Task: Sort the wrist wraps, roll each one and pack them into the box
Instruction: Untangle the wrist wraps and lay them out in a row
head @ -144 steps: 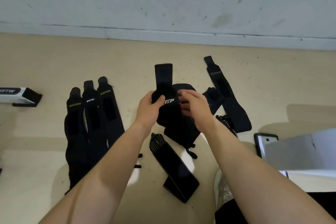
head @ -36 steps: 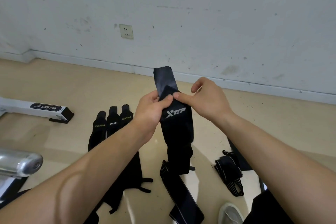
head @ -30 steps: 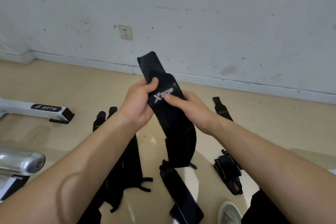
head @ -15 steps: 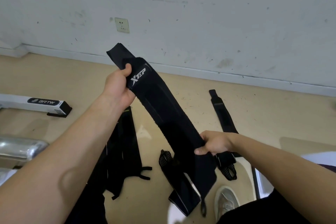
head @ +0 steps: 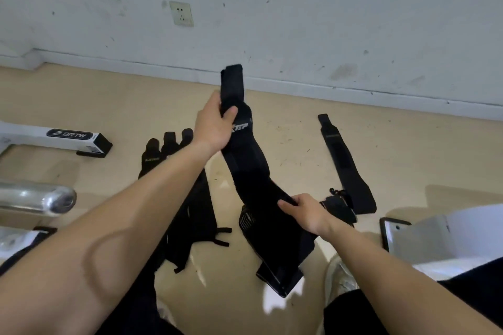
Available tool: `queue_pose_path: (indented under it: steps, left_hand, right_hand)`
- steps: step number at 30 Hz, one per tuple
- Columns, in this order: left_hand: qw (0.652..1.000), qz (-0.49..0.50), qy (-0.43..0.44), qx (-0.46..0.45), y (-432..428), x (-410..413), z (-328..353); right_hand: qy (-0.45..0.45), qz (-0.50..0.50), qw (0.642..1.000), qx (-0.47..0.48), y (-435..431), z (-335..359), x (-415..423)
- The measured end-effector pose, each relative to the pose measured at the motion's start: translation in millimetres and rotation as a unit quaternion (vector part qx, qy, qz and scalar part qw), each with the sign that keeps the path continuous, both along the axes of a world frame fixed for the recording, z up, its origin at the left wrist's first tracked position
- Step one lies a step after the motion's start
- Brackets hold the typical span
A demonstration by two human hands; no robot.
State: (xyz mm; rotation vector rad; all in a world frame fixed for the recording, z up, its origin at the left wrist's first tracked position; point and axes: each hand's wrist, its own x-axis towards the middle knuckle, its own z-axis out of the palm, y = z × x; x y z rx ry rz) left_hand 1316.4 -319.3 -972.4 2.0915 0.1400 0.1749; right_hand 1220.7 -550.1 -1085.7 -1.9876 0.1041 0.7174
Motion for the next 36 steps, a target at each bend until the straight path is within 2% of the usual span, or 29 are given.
queue_pose_path:
  steps: [2,4,10,13,16,19,22,23,26,27,28,29,31,32,34,36]
  left_hand:
    - [0.997,-0.004,0.051,0.058,2,9,-24]
    - [0.994,0.01,0.09,0.062,6,17,-49]
    - [0.993,0.062,0.093,-0.047,27,50,-115]
    - [0.984,0.13,0.073,-0.095,40,73,-131]
    - [0.969,0.186,0.064,-0.148,54,90,-137]
    - [0.955,0.22,0.06,-0.189,64,101,-133]
    - [0.95,0.197,0.084,-0.225,63,102,-129]
    - [0.954,0.179,0.098,-0.219,59,98,-129]
    - [0.963,0.136,0.125,-0.196,41,81,-122]
    - [0.963,0.127,0.128,-0.201,35,76,-118]
    - [0.961,0.12,0.133,-0.211,29,71,-112]
    - [0.959,0.109,0.139,-0.22,25,66,-107]
    - [0.958,0.079,0.154,-0.229,19,57,-97]
    - [0.958,0.06,0.16,-0.231,15,52,-91]
    - [0.955,0.026,0.17,-0.242,10,42,-79]
    - [0.944,-0.007,0.183,-0.273,9,34,-68]
  right_hand:
    - [0.02,0.021,0.999,-0.026,11,-15,1]
    - [0.044,0.024,0.998,-0.033,22,-33,3]
    - [0.156,0.003,0.984,0.082,42,-88,14]
    - [0.237,0.053,0.963,0.114,39,-114,19]
    - [0.28,0.151,0.948,-0.002,30,-140,10]
    - [0.272,0.25,0.92,-0.128,10,-159,-1]
    - [0.217,0.241,0.927,-0.189,-14,-162,-3]
    - [0.217,0.25,0.919,-0.215,-22,-161,-2]
    - [0.221,0.325,0.842,-0.369,-42,-154,-1]
    - [0.214,0.319,0.833,-0.398,-46,-149,0]
    - [0.201,0.293,0.847,-0.395,-45,-141,3]
    - [0.175,0.241,0.884,-0.361,-42,-133,8]
    - [0.081,0.094,0.965,-0.23,-26,-109,23]
    - [0.036,0.031,0.987,-0.154,-13,-93,33]
    - [-0.026,-0.04,0.998,-0.029,17,-54,56]
    - [-0.068,-0.061,0.994,0.056,40,-21,78]
